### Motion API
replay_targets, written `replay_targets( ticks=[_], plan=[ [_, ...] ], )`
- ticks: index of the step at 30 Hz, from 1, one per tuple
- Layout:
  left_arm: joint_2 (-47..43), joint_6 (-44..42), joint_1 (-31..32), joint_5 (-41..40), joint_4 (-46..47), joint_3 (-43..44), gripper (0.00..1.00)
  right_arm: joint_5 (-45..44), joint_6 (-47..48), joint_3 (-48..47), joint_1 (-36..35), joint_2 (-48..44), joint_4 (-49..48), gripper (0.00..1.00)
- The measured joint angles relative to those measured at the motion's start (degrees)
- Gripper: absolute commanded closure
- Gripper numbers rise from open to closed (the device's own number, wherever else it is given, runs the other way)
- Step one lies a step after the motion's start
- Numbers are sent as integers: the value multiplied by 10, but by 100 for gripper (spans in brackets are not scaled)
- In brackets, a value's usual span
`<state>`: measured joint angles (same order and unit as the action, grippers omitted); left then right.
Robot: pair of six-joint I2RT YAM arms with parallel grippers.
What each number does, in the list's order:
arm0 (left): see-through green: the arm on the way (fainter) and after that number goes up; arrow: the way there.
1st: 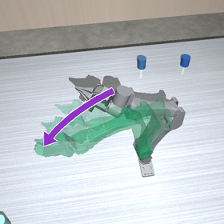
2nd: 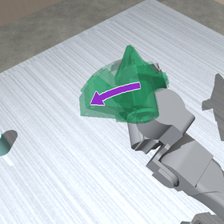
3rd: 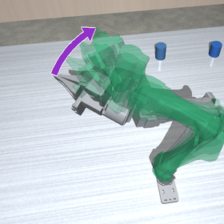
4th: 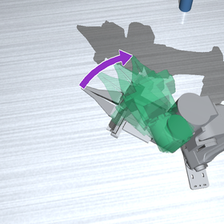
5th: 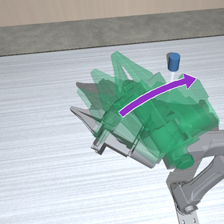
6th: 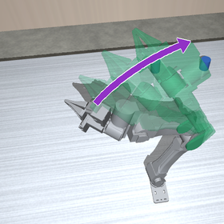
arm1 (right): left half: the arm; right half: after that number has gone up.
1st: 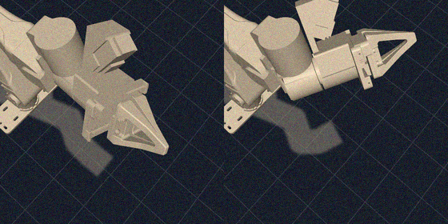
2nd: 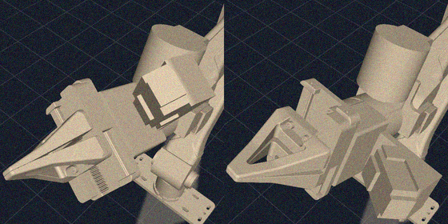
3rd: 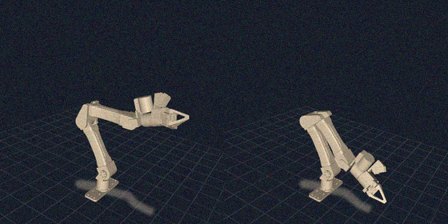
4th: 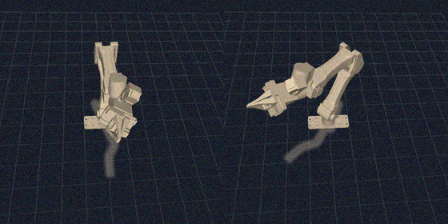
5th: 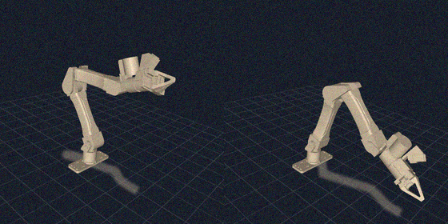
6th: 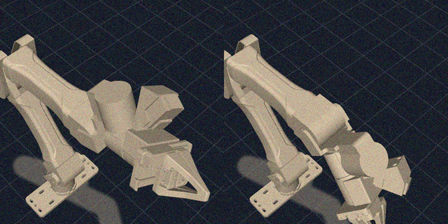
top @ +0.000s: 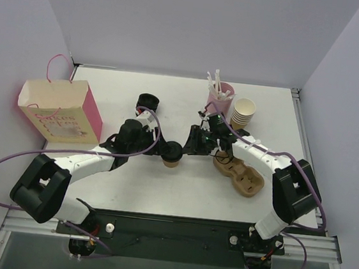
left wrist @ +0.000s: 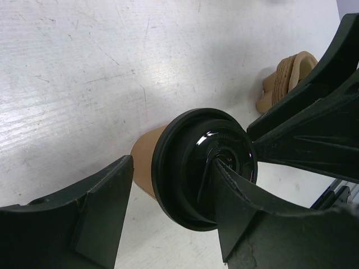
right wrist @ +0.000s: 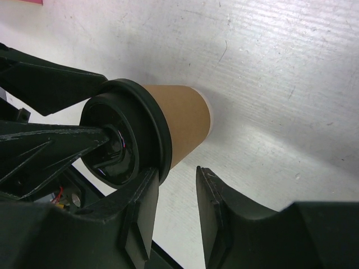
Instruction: Pack the takeout coffee
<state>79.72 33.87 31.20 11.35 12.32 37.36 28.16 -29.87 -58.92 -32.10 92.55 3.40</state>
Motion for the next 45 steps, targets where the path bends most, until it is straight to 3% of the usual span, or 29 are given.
replay_targets(
  ticks=[17,26,30,35,45],
  plan=[
    [26,11,2,3,69,-14,37,-25,-19,41,-15,-13,-61,75],
    [34,16,2,7,97,-22,37,-51,-30,65,-29,-26,-101,73],
    [33,10,2,7,53,5,35,-76,-15,33,-36,-27,-45,71],
    [33,-17,2,-3,-82,86,29,-107,12,-12,-39,-31,32,69],
    [29,-46,-18,-9,-225,267,23,-151,46,-40,-59,-71,78,64]
  ],
)
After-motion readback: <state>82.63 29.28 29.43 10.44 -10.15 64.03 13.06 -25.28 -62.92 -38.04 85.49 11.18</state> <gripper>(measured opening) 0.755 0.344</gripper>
